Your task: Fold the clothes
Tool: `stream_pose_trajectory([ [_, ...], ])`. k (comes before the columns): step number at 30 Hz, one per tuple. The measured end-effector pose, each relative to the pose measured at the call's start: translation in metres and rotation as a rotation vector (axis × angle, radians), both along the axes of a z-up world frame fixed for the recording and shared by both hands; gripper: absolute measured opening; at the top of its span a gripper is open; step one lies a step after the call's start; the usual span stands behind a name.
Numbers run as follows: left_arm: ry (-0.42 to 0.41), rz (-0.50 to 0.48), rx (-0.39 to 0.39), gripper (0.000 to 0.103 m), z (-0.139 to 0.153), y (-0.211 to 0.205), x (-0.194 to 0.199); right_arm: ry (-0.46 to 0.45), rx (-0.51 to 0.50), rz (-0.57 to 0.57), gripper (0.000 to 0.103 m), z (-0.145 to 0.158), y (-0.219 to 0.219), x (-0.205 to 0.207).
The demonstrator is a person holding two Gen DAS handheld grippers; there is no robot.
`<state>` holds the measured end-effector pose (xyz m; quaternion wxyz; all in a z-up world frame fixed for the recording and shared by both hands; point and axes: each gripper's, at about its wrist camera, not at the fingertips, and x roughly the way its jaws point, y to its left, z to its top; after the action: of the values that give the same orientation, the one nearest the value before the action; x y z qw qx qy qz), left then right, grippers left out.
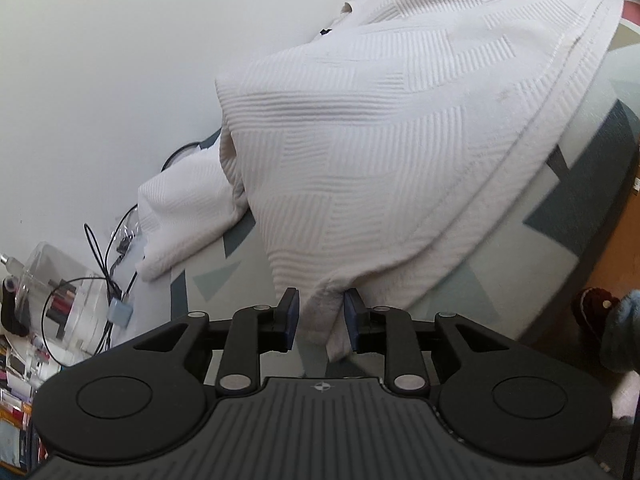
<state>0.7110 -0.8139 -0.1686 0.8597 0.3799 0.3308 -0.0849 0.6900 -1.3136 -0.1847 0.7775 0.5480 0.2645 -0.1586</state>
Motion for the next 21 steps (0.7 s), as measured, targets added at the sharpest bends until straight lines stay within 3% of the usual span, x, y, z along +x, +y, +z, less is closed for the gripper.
stream_pose_trajectory([
  [3,0.027,-0.034,-0.043,0.007,0.004,-0.003,0.004,0.002,0.002,-0.009,0.039,-0.001,-0.001,0.0],
  [5,0.051,-0.053,-0.086,0.004,0.009,-0.003,0.001,0.002,-0.016,-0.028,0.038,0.0,-0.003,0.0],
  [13,0.071,-0.137,-0.126,0.003,0.039,-0.003,-0.027,-0.008,-0.011,-0.099,0.038,-0.001,-0.019,0.003],
  [18,0.114,-0.114,-0.164,0.003,0.036,0.006,-0.021,-0.004,-0.022,-0.103,0.038,-0.001,-0.017,0.005],
  [21,0.125,-0.118,-0.147,0.003,0.026,0.007,-0.023,-0.007,-0.026,-0.094,0.038,0.002,-0.017,0.007],
])
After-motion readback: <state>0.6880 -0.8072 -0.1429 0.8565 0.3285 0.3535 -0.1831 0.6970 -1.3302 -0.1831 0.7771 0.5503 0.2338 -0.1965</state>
